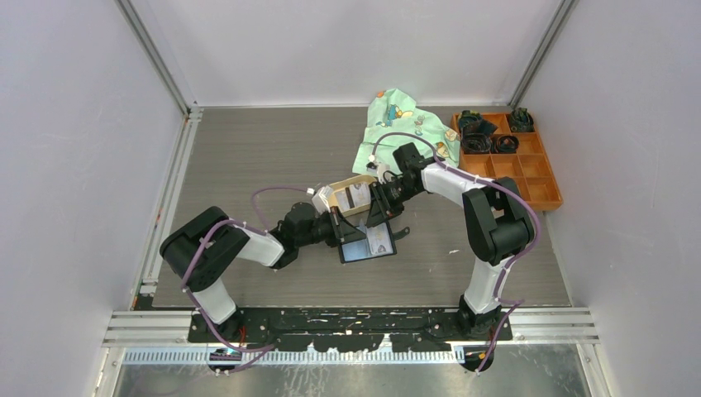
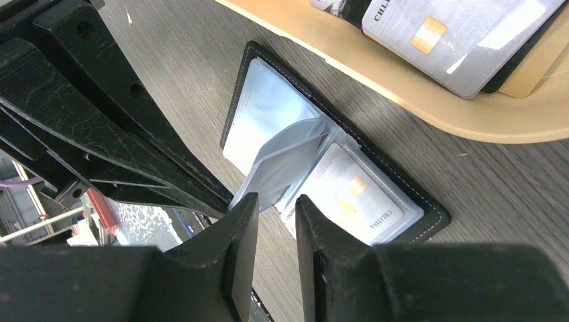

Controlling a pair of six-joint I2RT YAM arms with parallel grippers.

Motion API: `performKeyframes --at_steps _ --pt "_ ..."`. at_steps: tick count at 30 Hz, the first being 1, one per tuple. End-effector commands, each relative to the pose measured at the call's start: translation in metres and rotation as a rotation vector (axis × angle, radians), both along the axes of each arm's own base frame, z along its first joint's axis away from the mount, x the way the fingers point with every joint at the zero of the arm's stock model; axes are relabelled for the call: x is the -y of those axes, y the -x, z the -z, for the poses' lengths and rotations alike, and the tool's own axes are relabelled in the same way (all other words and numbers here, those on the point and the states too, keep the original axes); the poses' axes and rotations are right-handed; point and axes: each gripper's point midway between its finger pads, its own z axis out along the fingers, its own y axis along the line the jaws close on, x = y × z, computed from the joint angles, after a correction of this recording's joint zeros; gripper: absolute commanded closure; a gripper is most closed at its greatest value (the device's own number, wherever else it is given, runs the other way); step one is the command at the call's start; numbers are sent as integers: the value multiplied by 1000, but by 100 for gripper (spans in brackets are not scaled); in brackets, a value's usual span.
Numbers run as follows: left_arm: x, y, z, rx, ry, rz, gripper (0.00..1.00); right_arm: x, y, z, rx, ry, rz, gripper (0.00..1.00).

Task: Put the credit cards into the card holder
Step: Turn over the card slot in the card holder.

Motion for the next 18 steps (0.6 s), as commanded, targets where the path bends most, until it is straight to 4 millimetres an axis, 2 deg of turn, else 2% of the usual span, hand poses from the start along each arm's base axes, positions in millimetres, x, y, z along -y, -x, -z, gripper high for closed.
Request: performKeyframes --at_steps 1,7,12,15,18 --pt "3 -1 -10 37 34 6 100 0 -2 -15 27 -33 5 67" --pt "3 -2 -2 27 22 6 100 2 -4 -23 46 -58 11 67" --pt "6 -1 -3 25 40 14 100 -2 4 -31 49 -107 -25 66" --pt "7 -1 -2 22 46 16 100 -5 13 -32 69 -108 -76 61" --pt "7 -1 -1 17 47 16 99 -5 17 -31 110 -89 -118 51"
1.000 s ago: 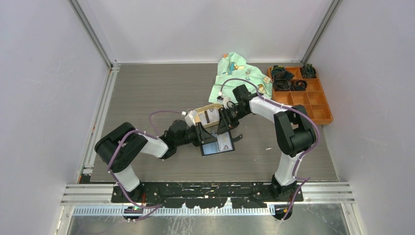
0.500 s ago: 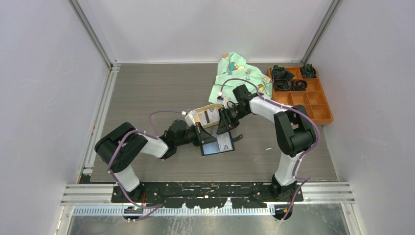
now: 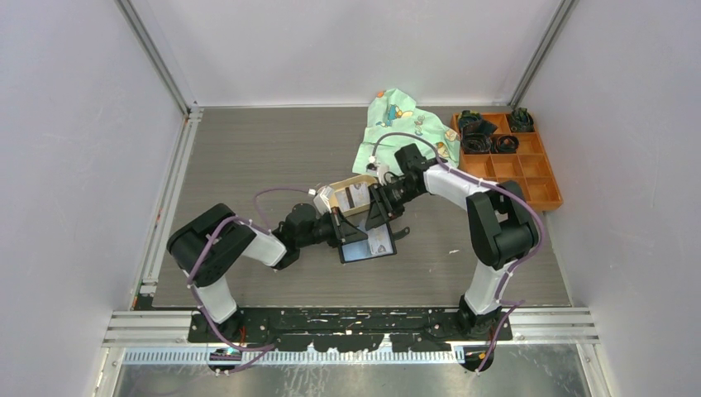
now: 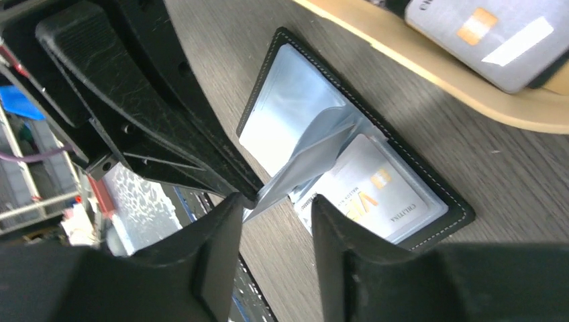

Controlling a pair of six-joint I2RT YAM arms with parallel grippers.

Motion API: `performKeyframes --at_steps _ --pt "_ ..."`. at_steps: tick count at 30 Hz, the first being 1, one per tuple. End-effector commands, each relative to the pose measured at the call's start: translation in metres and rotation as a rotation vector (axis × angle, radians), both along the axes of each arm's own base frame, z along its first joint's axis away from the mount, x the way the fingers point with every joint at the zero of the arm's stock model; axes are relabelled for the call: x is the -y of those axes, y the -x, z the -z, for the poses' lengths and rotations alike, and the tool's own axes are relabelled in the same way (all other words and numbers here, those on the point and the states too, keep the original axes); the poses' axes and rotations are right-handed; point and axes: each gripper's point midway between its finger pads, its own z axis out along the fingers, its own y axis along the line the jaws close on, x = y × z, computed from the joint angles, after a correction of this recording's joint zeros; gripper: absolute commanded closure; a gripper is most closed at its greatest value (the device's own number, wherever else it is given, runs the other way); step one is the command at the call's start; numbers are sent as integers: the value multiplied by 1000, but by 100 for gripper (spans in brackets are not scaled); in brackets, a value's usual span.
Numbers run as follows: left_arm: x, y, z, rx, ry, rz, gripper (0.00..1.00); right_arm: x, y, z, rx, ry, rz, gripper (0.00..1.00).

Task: Put the credit cards into the card holder
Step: Turn over the card slot in the card holder.

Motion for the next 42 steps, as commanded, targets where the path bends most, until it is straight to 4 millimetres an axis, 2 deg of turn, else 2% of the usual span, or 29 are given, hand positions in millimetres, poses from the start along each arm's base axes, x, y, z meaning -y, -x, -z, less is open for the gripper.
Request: performKeyframes --at_steps 1,6,12,16,22,28,32,36,42 --pt "3 0 -4 25 23 11 99 -6 10 -20 109 -38 -88 49" --pt "2 1 0 21 14 11 95 0 4 -9 120 29 -63 47" --pt "0 3 3 16 7 13 92 0 0 3 104 78 -34 53" --pt "-1 4 4 11 5 14 91 -3 -1 5 95 76 -18 54" --pt "-1 5 7 7 2 14 91 -8 14 -11 90 -13 -107 52" --pt "-1 5 5 7 5 15 89 -4 26 -11 119 -36 -186 45" --pt "-2 6 5 9 2 16 86 -6 25 -9 112 -32 -174 45" --pt "-5 8 7 9 -13 14 78 -8 23 -6 79 -28 -147 45" --pt "-8 10 8 9 -19 12 75 -9 17 -8 30 -57 -92 45"
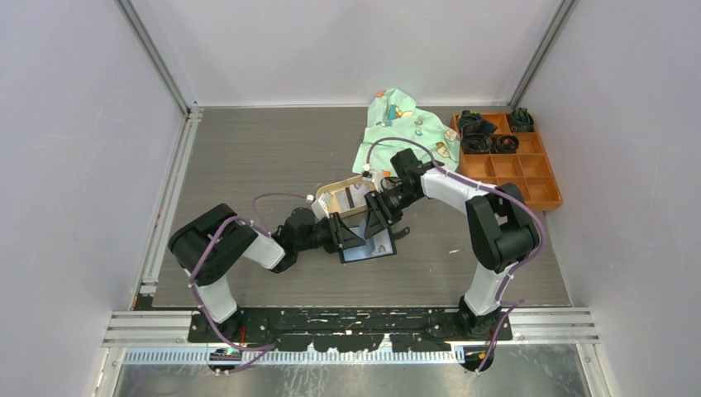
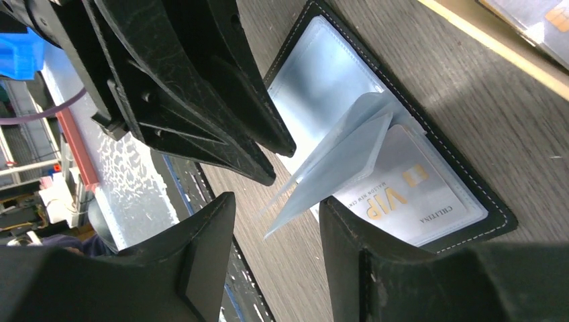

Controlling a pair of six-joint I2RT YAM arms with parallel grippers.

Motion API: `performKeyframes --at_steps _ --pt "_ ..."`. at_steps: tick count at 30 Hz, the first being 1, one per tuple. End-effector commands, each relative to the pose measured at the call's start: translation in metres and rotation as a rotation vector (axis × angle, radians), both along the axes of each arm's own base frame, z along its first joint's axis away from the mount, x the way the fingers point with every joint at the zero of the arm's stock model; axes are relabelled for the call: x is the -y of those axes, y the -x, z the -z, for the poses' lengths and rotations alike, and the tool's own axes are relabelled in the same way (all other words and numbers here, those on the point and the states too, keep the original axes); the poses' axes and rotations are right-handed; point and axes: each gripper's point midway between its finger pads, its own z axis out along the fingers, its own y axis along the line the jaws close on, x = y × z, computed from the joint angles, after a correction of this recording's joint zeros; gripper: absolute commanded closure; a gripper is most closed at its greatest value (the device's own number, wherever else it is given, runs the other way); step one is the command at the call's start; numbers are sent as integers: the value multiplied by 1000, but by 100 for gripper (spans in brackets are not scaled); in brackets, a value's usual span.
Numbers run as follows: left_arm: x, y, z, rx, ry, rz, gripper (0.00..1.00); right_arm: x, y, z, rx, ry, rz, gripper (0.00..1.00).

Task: Put the credit cards into the card holder
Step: Turn over the card slot in the card holder.

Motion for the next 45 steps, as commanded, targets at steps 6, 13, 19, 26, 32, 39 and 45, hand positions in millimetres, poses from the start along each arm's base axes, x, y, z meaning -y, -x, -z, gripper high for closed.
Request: performKeyframes --at_steps 6,13,19,26,32,39,45 --pt "0 0 -2 29 7 3 74 3 -16 5 -35 11 90 46" --pt "-4 4 -11 53 28 3 71 12 -25 10 -1 75 125 56" --pt "-23 10 -25 130 -45 -12 70 33 -43 4 172 188 126 61" --pt "-69 12 -55 338 -254 -51 59 28 -37 -32 361 68 57 71" --pt "-79 15 -94 460 -161 -105 27 6 -16 -21 283 -19 -20 82" --pt "-64 14 -99 417 -101 -58 38 25 -27 25 211 242 -28 85" --pt "-68 -18 -97 331 -118 -113 46 40 -39 21 270 313 -4 85"
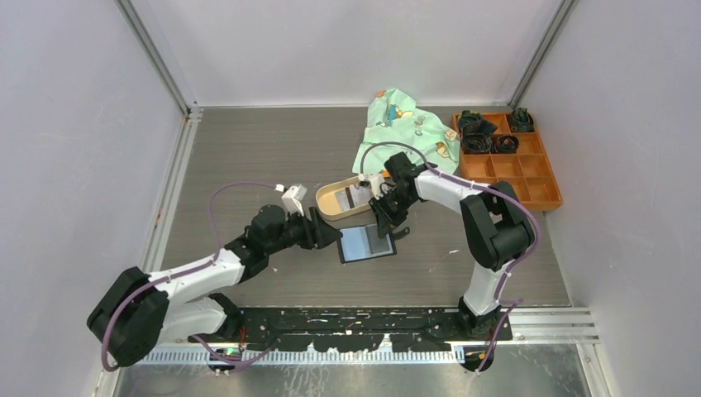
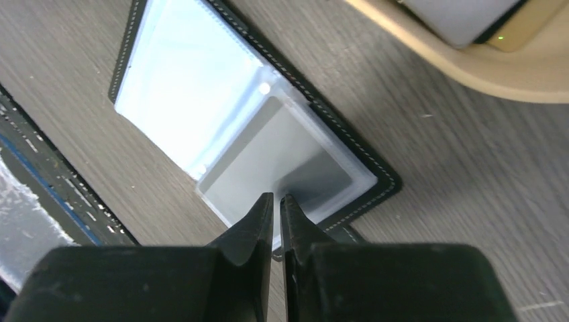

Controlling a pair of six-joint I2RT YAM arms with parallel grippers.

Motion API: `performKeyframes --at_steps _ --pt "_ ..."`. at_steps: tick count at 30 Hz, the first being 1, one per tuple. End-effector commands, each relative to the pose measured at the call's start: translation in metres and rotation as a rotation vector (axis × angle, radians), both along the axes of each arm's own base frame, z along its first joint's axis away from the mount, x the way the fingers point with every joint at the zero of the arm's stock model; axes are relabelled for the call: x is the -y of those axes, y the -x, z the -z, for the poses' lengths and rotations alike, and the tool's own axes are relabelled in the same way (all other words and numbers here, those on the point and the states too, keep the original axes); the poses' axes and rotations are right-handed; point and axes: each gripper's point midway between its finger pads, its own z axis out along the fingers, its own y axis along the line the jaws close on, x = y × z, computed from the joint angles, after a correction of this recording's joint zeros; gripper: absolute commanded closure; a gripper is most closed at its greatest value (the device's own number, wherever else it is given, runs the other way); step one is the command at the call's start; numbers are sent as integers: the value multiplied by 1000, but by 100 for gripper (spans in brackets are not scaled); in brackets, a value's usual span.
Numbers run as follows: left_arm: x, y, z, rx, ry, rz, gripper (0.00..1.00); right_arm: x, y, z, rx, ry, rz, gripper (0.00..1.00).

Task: Put the credit cards into the card holder
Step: Turn over the card slot in the card holder, then pick up the credit card from the storage box.

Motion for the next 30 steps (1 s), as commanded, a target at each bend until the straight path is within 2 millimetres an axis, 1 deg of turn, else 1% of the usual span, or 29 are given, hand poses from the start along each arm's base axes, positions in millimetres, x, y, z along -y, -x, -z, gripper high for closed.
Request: performKeyframes --at_steps 1,3,4,5,6,7,8,9,10,11,12,14,15,16,17,18,20,21,23,25,27,30 --pt "4 -34 -26 -14 58 -37 46 11 -24 -27 132 24 4 85" --pt "2 -46 -25 -59 70 -50 47 10 -27 -45 156 -42 3 83" --pt "2 -51 -25 -71 79 -54 47 10 -30 -56 190 -69 3 82" --pt "1 -56 -25 -79 86 -58 47 10 -35 -71 250 -91 4 80" --pt "0 -61 -27 -77 93 -63 47 10 -41 -82 312 -104 3 76" --pt "-1 -65 -28 -70 95 -67 47 9 -47 -95 385 -125 4 70" --pt "-1 -68 -30 -59 96 -73 47 7 -53 -109 457 -149 3 60" --pt "-2 -72 -34 -43 99 -76 47 5 -59 -121 523 -175 -1 46" --pt "-2 -76 -38 -24 101 -77 46 1 -64 -131 576 -206 -9 30" --pt "-2 -79 -43 -7 103 -73 46 -4 -69 -140 610 -243 -4 12" --pt "-1 -83 -48 10 104 -68 45 -10 -73 -146 600 -288 31 2" --pt "3 -89 -53 24 105 -51 43 -26 -80 -155 521 -374 53 1" --pt "4 -92 -54 18 107 -46 43 -33 -85 -155 454 -387 84 3" --pt "5 -96 -53 3 109 -42 43 -37 -94 -156 405 -383 129 10" --pt "7 -99 -51 -20 111 -38 43 -40 -107 -157 392 -370 163 16" --pt "8 -102 -47 -47 112 -42 43 -37 -117 -151 394 -335 198 19" --pt "9 -107 -34 -113 91 -61 43 -23 -139 -137 422 -253 313 22" --pt "8 -110 -27 -143 74 -78 43 -17 -145 -130 413 -234 358 24" --pt "5 -118 -10 -213 28 -134 43 -9 -149 -120 362 -230 427 28" --pt "4 -125 1 -258 -13 -174 41 -3 -150 -111 314 -234 467 30" --pt "13 -130 6 -286 -38 -167 38 3 -148 -105 284 -243 484 30" --pt "26 -139 13 -309 -33 -152 38 9 -145 -99 253 -250 501 32"
